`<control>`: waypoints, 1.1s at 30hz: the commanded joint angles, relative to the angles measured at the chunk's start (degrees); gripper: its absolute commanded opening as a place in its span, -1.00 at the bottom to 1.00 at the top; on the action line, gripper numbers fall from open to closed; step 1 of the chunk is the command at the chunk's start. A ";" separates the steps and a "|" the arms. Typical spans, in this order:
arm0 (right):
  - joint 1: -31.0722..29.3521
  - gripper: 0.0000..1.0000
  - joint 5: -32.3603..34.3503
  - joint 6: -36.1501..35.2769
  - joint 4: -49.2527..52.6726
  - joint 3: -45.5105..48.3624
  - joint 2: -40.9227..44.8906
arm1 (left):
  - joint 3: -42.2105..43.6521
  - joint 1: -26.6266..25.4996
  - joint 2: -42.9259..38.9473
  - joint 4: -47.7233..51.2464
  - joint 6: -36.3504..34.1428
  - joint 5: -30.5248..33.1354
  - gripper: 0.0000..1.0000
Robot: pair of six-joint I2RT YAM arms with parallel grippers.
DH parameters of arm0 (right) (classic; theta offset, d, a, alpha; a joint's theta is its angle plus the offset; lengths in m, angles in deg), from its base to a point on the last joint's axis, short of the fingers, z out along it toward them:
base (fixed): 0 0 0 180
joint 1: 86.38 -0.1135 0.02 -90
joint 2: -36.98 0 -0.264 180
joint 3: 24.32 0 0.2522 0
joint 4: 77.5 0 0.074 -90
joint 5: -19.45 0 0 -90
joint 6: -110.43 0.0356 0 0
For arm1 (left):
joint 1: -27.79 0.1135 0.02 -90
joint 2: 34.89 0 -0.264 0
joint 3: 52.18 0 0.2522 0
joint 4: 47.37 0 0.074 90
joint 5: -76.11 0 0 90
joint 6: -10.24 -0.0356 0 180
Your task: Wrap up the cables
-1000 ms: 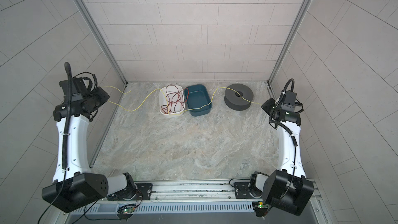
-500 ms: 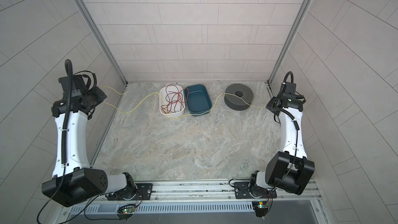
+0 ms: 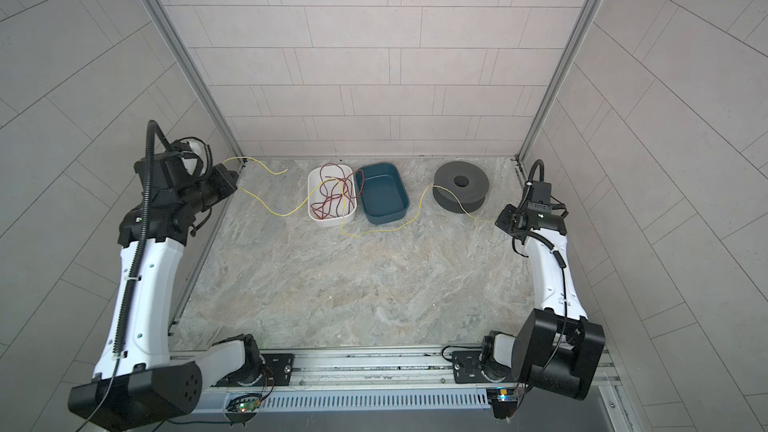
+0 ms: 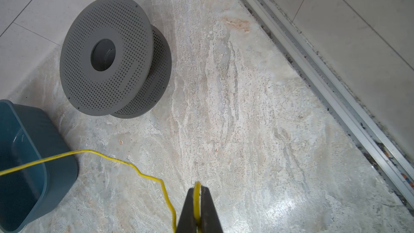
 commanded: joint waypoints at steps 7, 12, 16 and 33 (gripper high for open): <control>0.17 -0.67 4.06 0.33 -0.48 0.14 2.25 | 7.94 -6.50 -1.11 -6.48 2.11 -3.35 -1.00; 0.33 0.25 6.71 1.05 -0.32 0.28 3.85 | 11.21 -8.70 -1.70 -7.79 2.91 -5.05 -1.00; 0.52 0.89 6.68 1.34 -0.61 0.19 5.00 | 13.51 -10.43 -2.88 -9.29 4.01 -5.48 -1.00; -5.01 0.98 -9.00 13.20 -23.35 4.73 -3.00 | 15.48 -13.44 -3.16 -4.40 -3.69 -16.51 -1.00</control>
